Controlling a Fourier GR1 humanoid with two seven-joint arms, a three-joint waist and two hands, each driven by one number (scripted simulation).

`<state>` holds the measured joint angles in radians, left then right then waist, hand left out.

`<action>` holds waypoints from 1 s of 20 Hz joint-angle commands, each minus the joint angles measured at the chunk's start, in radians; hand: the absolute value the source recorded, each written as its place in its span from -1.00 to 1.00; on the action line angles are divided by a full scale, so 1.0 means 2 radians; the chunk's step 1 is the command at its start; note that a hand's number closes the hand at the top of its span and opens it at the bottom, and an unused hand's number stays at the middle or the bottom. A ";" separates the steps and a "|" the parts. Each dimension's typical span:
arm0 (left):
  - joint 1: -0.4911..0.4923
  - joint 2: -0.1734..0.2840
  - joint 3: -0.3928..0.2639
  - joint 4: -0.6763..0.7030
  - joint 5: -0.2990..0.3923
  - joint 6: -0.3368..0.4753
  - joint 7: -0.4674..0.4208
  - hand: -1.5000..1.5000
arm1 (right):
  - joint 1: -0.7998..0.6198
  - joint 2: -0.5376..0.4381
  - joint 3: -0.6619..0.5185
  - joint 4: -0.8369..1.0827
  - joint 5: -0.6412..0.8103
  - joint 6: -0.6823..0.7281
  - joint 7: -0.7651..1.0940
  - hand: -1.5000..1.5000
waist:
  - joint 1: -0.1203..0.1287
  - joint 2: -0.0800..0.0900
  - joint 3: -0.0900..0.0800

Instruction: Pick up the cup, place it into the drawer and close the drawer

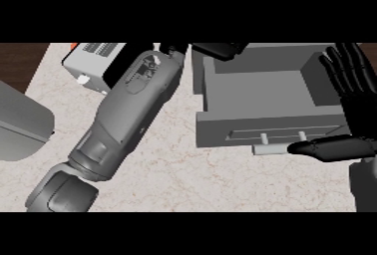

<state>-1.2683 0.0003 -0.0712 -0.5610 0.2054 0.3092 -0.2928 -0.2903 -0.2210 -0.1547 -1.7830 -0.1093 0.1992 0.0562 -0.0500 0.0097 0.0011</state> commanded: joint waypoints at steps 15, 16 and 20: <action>-0.015 0.000 -0.153 0.136 0.047 -0.025 0.050 -1.00 | -0.025 0.023 0.038 -0.008 -0.012 0.014 0.002 -1.00 | -0.075 0.015 0.001; -0.012 0.000 -0.147 0.138 0.050 -0.017 0.030 -1.00 | -0.050 0.009 0.029 -0.008 -0.020 0.018 0.017 -1.00 | -0.079 0.019 0.000; 0.002 0.000 -0.128 0.119 0.096 -0.024 0.002 -1.00 | -0.055 0.021 0.057 -0.003 -0.039 0.045 0.013 -1.00 | -0.082 0.023 0.000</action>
<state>-1.2933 0.0000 -0.3285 -0.3120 0.3476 0.2662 -0.2450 -0.3868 -0.1919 -0.0777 -1.7808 -0.1491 0.2494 0.0670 -0.1972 0.0492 0.0018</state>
